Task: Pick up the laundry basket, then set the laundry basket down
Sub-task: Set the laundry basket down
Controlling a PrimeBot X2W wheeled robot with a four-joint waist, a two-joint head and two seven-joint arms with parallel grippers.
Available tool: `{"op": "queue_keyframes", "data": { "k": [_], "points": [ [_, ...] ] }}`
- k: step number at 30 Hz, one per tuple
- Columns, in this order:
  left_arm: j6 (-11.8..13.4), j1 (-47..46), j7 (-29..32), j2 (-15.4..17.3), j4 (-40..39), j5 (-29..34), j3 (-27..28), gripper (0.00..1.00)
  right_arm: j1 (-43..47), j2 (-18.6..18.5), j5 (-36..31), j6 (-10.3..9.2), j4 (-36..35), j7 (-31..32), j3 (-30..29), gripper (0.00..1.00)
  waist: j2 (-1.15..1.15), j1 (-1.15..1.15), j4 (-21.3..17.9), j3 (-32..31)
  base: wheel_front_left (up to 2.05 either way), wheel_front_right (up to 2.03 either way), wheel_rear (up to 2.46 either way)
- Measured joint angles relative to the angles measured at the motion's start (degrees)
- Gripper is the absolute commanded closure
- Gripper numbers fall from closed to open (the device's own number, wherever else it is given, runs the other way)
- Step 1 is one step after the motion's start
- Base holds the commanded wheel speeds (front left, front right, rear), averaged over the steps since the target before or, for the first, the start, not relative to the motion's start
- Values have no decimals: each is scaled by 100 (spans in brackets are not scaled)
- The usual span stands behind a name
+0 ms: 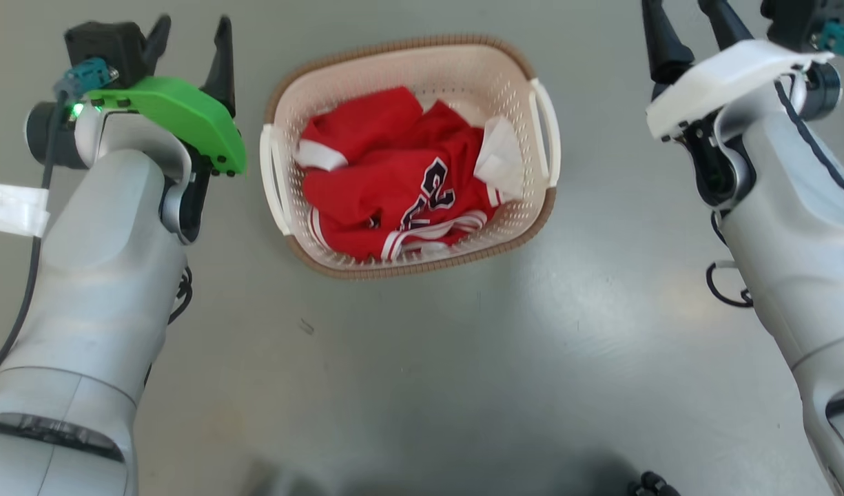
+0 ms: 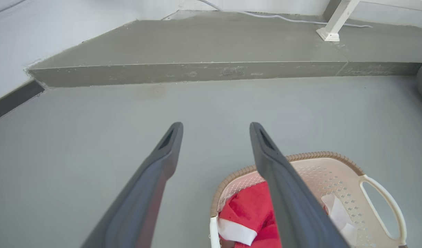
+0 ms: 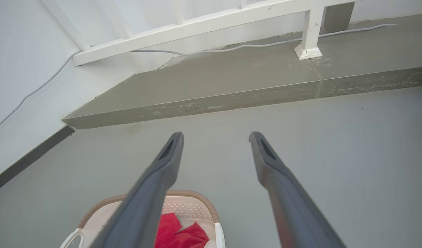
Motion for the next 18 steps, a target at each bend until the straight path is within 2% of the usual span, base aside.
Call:
{"op": "queue_keyframes", "data": {
  "k": [13, 18],
  "points": [
    [514, 1139, 0, 218, -1612, 570, 582, 0, 1083, -96, -802, -427, -1433, 0, -467, 0, 0, 0, -12, -957, 0, 0, 0],
    [684, 1695, 0, 272, -2148, 760, 753, 0, 1569, -64, -1003, -513, -1858, 0, -559, 0, 0, 0, -26, -1325, 0, 0, 0]
  ]
}}
